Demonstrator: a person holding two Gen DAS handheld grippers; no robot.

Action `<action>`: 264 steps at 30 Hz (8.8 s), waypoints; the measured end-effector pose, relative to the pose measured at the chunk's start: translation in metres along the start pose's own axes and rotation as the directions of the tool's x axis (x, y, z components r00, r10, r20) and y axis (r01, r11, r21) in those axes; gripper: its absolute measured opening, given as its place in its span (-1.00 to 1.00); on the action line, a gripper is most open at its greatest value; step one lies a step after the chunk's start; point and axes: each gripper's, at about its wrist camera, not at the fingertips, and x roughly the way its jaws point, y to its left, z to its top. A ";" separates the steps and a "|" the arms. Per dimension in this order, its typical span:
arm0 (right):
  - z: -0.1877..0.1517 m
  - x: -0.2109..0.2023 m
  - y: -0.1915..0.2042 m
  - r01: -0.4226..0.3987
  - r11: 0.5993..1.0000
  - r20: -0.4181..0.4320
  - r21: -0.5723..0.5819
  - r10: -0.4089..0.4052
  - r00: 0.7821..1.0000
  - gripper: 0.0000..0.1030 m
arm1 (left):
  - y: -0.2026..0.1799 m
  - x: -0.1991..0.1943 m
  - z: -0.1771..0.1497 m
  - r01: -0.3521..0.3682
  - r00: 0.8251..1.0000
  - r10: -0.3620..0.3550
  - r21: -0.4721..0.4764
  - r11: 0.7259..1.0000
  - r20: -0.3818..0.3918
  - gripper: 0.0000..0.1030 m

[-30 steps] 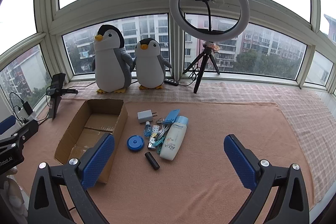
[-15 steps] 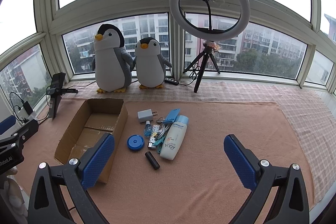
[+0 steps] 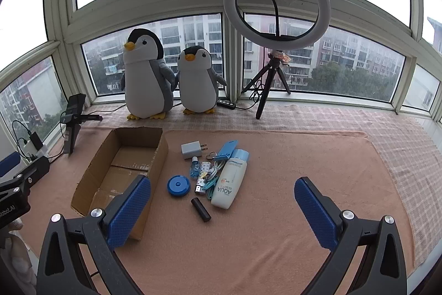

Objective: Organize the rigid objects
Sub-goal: 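Move the right tool toward the white AQUA sunscreen bottle, then close the right gripper around the white AQUA sunscreen bottle, then carry the bottle over the cardboard box and release it inside, then move the right tool to the blue phone stand and grasp it, then carry the blue phone stand into the box and open the right gripper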

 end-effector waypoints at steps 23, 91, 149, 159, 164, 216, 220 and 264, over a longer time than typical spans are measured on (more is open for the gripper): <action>-0.003 0.033 -0.016 0.063 0.996 -0.088 0.057 -0.058 0.994 1.00 | 0.022 0.035 -0.006 -0.070 0.995 0.068 -0.025 0.997 -0.077 0.99; -0.008 0.257 -0.049 0.222 0.965 -0.479 0.137 -0.132 0.868 0.25 | 0.057 0.188 -0.081 -0.164 0.904 0.149 -0.002 0.986 -0.401 -0.36; 0.034 0.197 -0.015 0.050 0.968 -0.332 0.245 0.035 0.943 -0.14 | 0.056 0.191 -0.081 -0.160 0.909 0.150 0.007 0.987 -0.390 -0.41; 0.059 0.217 0.082 -0.117 0.981 -0.322 0.158 0.163 0.933 -0.14 | 0.056 0.189 -0.083 -0.156 0.914 0.145 0.002 0.988 -0.379 -0.41; 0.056 0.231 0.119 -0.163 0.979 -0.347 0.122 0.196 0.917 -0.14 | 0.057 0.189 -0.083 -0.152 0.916 0.139 -0.005 0.988 -0.376 -0.41; 0.032 0.219 -0.036 0.162 0.926 -0.396 0.340 -0.015 0.918 0.27 | 0.058 0.188 -0.084 -0.154 0.919 0.140 -0.007 0.988 -0.368 -0.41; 0.029 0.240 -0.066 0.207 0.890 -0.435 0.405 -0.011 0.900 0.27 | 0.059 0.188 -0.084 -0.153 0.919 0.139 -0.007 0.988 -0.368 -0.41; 0.003 0.291 -0.103 0.312 0.925 -0.585 0.218 -0.132 0.800 -0.22 | 0.060 0.188 -0.084 -0.152 0.921 0.138 -0.010 0.988 -0.366 -0.41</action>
